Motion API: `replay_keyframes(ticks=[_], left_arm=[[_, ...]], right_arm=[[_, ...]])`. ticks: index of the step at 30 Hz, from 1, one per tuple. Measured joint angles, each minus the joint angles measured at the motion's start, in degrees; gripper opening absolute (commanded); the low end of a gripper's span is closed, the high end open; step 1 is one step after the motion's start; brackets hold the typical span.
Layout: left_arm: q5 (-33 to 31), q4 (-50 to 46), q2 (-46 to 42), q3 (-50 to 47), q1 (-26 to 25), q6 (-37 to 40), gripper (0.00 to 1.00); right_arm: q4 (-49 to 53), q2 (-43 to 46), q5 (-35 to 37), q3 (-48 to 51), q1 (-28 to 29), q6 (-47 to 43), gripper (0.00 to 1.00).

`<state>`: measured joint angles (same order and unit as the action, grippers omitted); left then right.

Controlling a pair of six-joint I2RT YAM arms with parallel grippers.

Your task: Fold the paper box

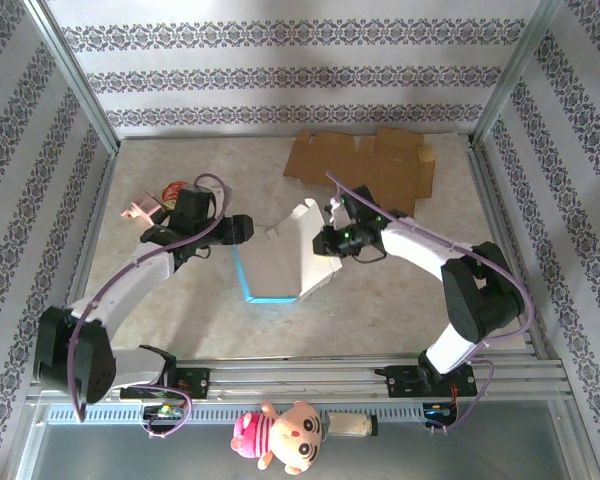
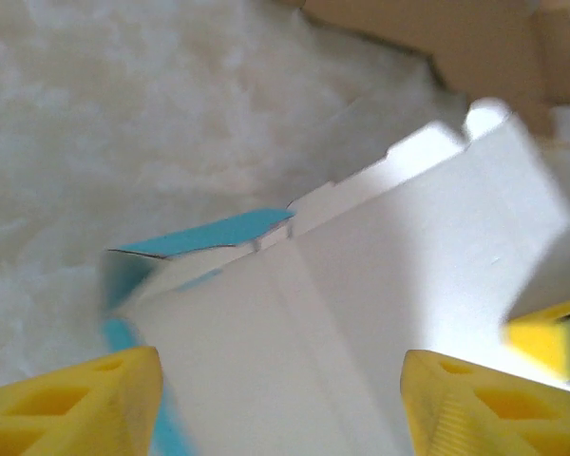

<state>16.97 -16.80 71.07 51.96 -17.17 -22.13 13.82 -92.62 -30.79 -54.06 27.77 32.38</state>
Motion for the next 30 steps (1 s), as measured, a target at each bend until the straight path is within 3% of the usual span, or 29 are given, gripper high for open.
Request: replay_keyframes(ticks=[5, 7, 10, 18, 25, 30], left_arm=[[-0.3, 2.7, -8.7, -1.0, 0.0, -7.6, 0.74], [-2.6, 1.3, -10.8, -1.5, 0.0, -10.4, 0.74], [-5.2, -2.7, -12.1, -3.7, 0.2, -13.4, 0.75], [7.6, 0.0, -0.9, -6.4, -0.9, -17.0, 0.82], [1.2, -5.5, 5.0, 1.9, 0.9, -11.8, 0.82], [5.2, -7.3, 9.7, 3.0, 5.4, -8.5, 0.81]], right_arm=[[-21.7, 3.0, 5.6, 17.0, 5.7, 21.4, 0.24], [-28.0, 3.0, 7.5, 20.9, 6.3, 27.1, 0.31], [-31.7, 3.8, 10.3, 24.5, 6.6, 32.1, 0.33], [-31.4, 10.4, 17.1, 24.9, 11.1, 31.2, 0.16], [-32.5, 9.2, 19.4, 25.0, 11.1, 28.7, 0.13], [-33.8, 6.8, 19.7, 25.4, 11.1, 27.4, 0.13]])
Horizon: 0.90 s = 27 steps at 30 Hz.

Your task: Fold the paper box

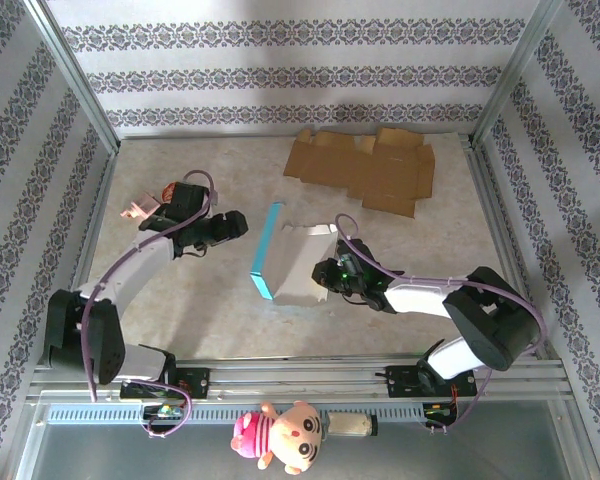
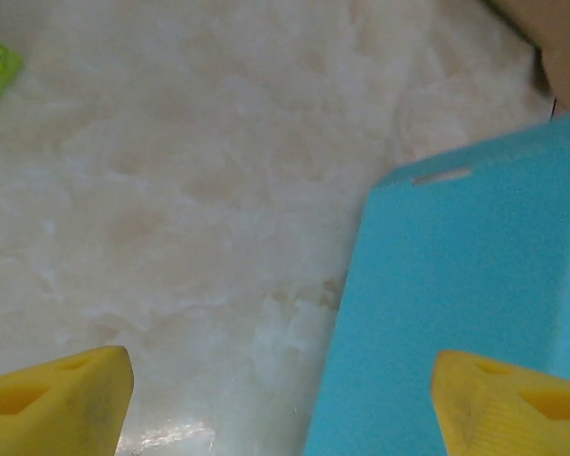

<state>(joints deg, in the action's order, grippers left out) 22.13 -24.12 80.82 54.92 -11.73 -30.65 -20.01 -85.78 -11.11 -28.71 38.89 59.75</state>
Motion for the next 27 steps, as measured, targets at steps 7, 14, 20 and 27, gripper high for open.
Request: replay_keyframes(ticks=[7, 14, 20, 27], left_arm=[[13.6, 6.6, 2.0, -2.6, 0.0, -2.1, 0.81], [19.5, 14.4, -0.7, -3.7, -1.0, -5.0, 0.85], [14.2, 9.2, -0.8, -0.4, -2.5, -1.7, 0.85], [12.0, 4.1, 4.0, 2.2, -3.8, 1.2, 0.67]], right_arm=[[-0.3, -2.2, 0.2, 0.0, 0.0, -1.2, 0.13], [-0.4, -2.8, 0.2, -0.1, 0.0, -2.1, 0.13], [-0.4, -3.0, 0.2, -0.4, 0.0, -2.7, 0.13], [-0.2, -3.0, 0.2, -0.7, 0.0, -2.8, 0.13]])
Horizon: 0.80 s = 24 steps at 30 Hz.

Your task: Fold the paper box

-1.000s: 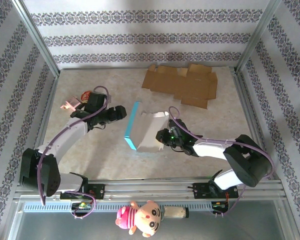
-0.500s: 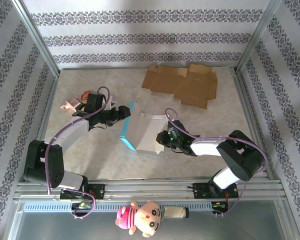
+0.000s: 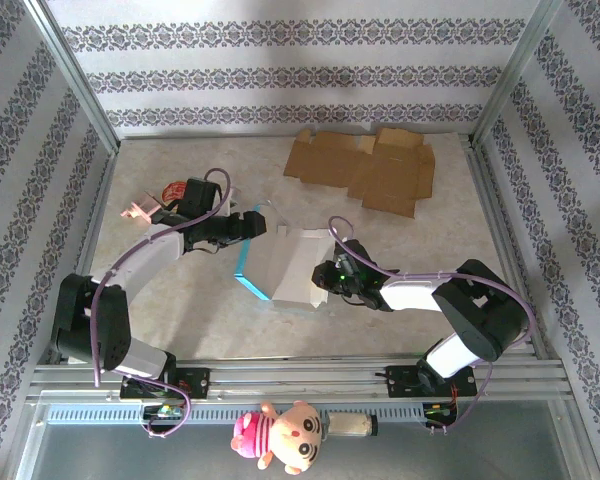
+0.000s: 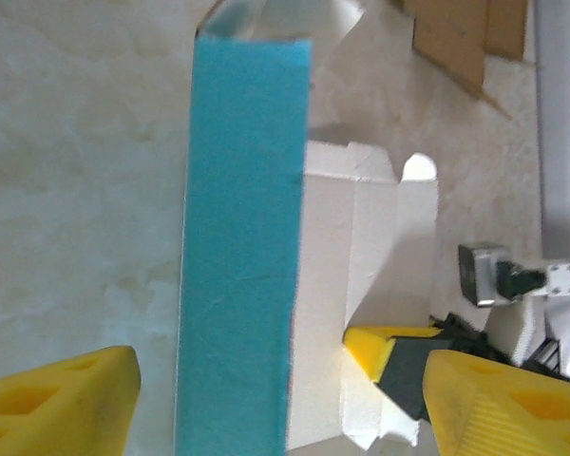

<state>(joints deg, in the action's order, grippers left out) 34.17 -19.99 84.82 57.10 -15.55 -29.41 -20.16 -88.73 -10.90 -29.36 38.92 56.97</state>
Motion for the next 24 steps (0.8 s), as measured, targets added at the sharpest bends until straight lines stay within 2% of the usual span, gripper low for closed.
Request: replay_keyframes(ticks=[3, 7, 8, 12, 14, 20, 24], left_arm=[[0.3, -1.0, 2.1, 0.3, -1.0, 0.6, 0.46], [1.3, -1.3, 3.2, 0.5, -1.2, 1.0, 0.32], [1.2, -1.6, 3.3, 0.7, -1.2, 1.1, 0.31], [0.0, -3.1, 4.5, 2.4, -1.2, 2.2, 0.26], [0.0, -3.9, 4.7, 3.2, -1.2, 3.0, 0.24], [-0.6, -7.2, 5.1, 6.0, -1.4, 6.2, 0.19], [-1.4, -8.7, 6.4, 7.5, -1.8, 8.0, 0.18]], right_arm=[[0.0, -0.1, 0.1, -0.1, 0.2, -0.2, 0.13], [0.1, -0.6, 0.4, -0.3, 0.7, -0.9, 0.16], [0.3, -0.7, 0.7, -0.3, 0.7, -1.4, 0.2], [1.6, 0.3, 1.2, -0.3, 0.7, -5.1, 0.52], [3.8, 3.4, 2.1, -0.1, 0.7, -8.4, 0.62], [12.5, 22.5, 8.9, -0.5, -1.2, -22.7, 0.85], [12.9, 30.2, 9.9, -0.9, -6.8, -33.0, 0.87]])
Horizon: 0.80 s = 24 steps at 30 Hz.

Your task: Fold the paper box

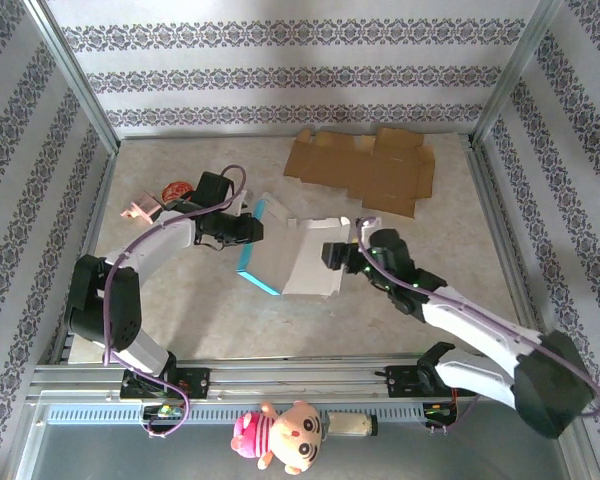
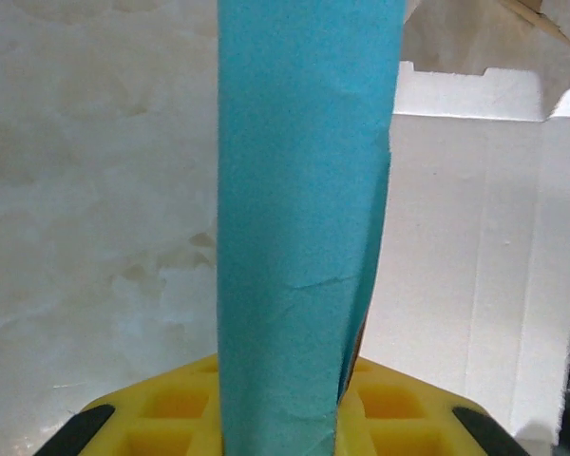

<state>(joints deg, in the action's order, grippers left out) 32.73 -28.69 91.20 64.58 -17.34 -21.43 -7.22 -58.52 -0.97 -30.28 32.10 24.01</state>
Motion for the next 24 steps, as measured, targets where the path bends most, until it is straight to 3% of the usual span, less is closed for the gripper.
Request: replay_keyframes(ticks=[3, 6, 10, 12, 17, 21, 24], left_arm=[[-0.5, -1.3, 1.1, 1.0, -0.5, 1.3, 0.18], [-1.5, -3.0, 2.3, 2.3, -1.4, 2.5, 0.18], [-2.4, -4.9, 3.0, 4.0, -2.5, 3.8, 0.18], [-2.9, -5.3, 3.1, 4.5, -2.8, 4.3, 0.18], [-3.7, -6.2, 3.2, 4.7, -3.0, 4.8, 0.18], [-4.5, -7.2, 3.9, 5.6, -3.0, 5.3, 0.18], [-4.8, -7.6, 4.1, 5.7, -3.0, 5.7, 0.18]], right_arm=[[-0.9, -1.3, -4.1, -1.2, -3.8, -8.5, 0.85], [0.9, -8.5, -11.1, -7.7, -4.2, -16.6, 0.79], [-0.4, -19.3, -20.0, -17.4, -3.7, -25.6, 0.58], [-1.4, -25.3, -22.6, -21.3, -3.3, -29.1, 0.54], [-2.1, -38.7, -24.5, -28.8, -2.5, -32.2, 0.43], [-2.1, -44.3, -23.0, -31.6, -1.4, -33.6, 0.34], [-2.4, -46.8, -21.8, -33.2, -0.9, -34.7, 0.19]])
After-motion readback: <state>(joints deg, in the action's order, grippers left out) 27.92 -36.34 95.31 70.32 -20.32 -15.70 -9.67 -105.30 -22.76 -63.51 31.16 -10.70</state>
